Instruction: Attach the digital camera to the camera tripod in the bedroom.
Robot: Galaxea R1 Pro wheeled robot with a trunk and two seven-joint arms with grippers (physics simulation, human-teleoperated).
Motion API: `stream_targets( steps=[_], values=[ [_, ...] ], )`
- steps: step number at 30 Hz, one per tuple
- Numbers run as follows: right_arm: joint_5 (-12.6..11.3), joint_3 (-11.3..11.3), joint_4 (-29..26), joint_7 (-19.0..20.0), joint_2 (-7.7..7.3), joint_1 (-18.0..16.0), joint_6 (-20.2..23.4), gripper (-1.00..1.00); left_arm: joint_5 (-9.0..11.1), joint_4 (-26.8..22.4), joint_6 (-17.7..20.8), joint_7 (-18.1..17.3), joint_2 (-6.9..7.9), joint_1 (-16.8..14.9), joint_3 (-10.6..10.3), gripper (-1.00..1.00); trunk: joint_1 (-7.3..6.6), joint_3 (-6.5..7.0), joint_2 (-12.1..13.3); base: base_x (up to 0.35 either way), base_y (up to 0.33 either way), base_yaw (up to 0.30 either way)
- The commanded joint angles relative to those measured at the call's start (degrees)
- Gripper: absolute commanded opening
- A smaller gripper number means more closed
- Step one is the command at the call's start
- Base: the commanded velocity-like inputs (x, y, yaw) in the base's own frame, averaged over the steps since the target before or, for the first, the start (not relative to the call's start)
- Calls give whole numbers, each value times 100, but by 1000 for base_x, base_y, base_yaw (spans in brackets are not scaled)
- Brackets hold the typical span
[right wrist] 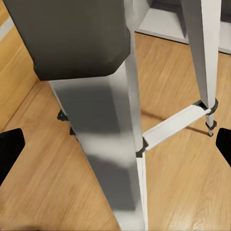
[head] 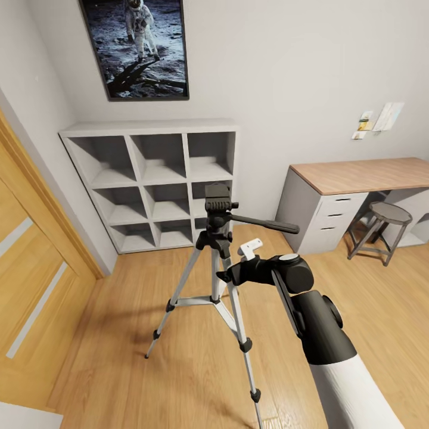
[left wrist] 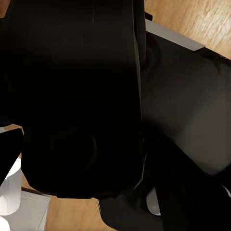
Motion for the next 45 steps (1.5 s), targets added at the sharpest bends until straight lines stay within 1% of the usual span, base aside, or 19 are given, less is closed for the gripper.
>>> stream_targets(
  steps=[1,8,11,15,19,29,30,38,45],
  values=[
    [53,0,14,61,4,-12,18,100,50,-4,25,-1,0,-3,-6,-100,3,-10,-10,0,0,0],
    [50,0,129,56,5,-43,18,100,51,-4,25,-2,0,-3,-6,-100,3,-10,-10,0,0,0],
    [53,-6,511,33,4,-48,18,100,52,-4,25,-1,0,-5,-6,-100,3,-10,-10,0,0,0],
    [60,-8,757,25,3,-49,18,100,52,-4,25,0,0,-4,-6,-100,3,-10,-10,0,0,0],
    [69,-8,853,21,0,-49,18,100,50,-4,25,-3,0,-5,-6,-100,3,-10,-10,0,0,0],
    [80,-12,894,15,3,-49,-30,100,52,-4,25,-1,0,-3,-6,-100,3,-10,-10,0,0,0],
    [79,-10,899,16,3,-49,-32,-100,52,-4,25,-4,0,-3,-6,-100,3,-10,-10,0,0,0],
    [73,-8,910,15,12,-49,-34,-100,52,-4,24,0,0,-3,-6,-100,3,-10,-10,0,0,0],
    [93,-22,915,6,-14,-49,-36,-100,60,-4,25,19,11,-3,2,-100,3,-10,-10,0,0,0]
  ],
)
